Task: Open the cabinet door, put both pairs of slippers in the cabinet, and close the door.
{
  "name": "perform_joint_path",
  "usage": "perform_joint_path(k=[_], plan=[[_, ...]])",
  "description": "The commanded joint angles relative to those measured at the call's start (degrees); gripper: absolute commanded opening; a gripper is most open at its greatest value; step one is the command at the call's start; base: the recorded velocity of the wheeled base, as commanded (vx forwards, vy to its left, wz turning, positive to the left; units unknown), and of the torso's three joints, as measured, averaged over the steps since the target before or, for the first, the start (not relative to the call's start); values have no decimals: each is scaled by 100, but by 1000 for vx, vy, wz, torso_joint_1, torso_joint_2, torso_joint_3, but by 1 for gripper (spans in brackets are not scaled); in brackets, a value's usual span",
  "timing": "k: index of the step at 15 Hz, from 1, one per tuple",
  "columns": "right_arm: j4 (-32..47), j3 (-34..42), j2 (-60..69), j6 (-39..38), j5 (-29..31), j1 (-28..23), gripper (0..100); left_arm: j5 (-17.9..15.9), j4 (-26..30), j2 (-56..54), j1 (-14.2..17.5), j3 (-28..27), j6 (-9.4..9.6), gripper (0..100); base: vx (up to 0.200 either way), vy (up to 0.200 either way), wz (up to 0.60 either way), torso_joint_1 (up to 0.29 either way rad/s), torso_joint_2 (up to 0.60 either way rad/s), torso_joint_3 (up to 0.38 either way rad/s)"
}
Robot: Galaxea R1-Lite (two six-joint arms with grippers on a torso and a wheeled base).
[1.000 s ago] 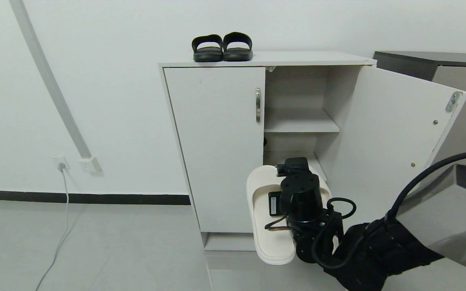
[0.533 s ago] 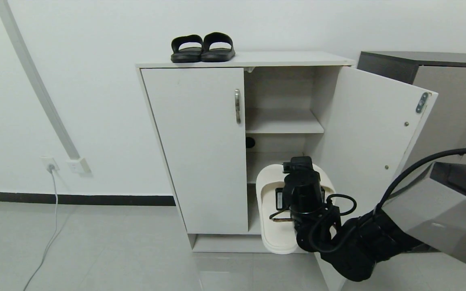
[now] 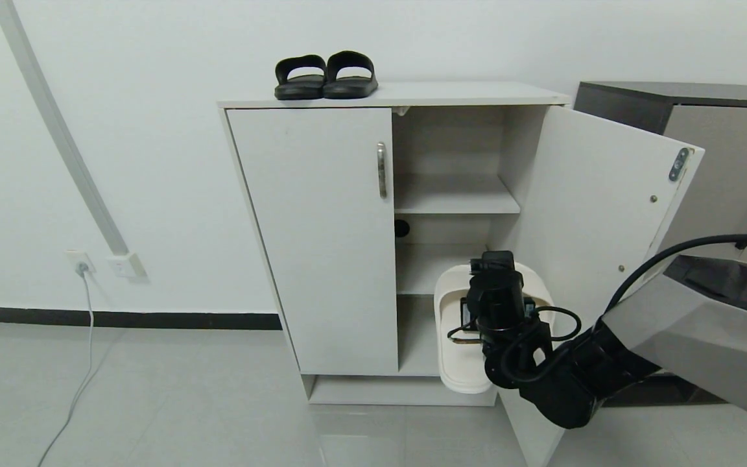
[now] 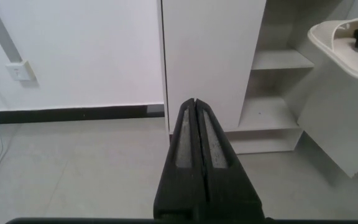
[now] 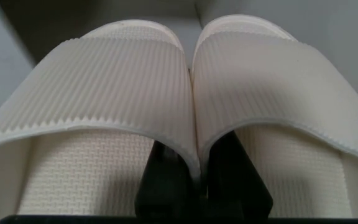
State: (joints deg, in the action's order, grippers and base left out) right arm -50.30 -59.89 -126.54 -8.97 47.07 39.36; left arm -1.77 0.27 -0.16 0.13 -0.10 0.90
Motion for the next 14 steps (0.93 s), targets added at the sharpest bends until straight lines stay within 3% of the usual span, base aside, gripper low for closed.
perform_joint_path(k=[1,14], plan=[[-6,4,6,18,-5,-122,0,1,0,16,4,1,-2,0,0,0,0,0,0,0],[20,30,15,97,13,-342,0,1,0,16,4,1,-2,0,0,0,0,0,0,0]])
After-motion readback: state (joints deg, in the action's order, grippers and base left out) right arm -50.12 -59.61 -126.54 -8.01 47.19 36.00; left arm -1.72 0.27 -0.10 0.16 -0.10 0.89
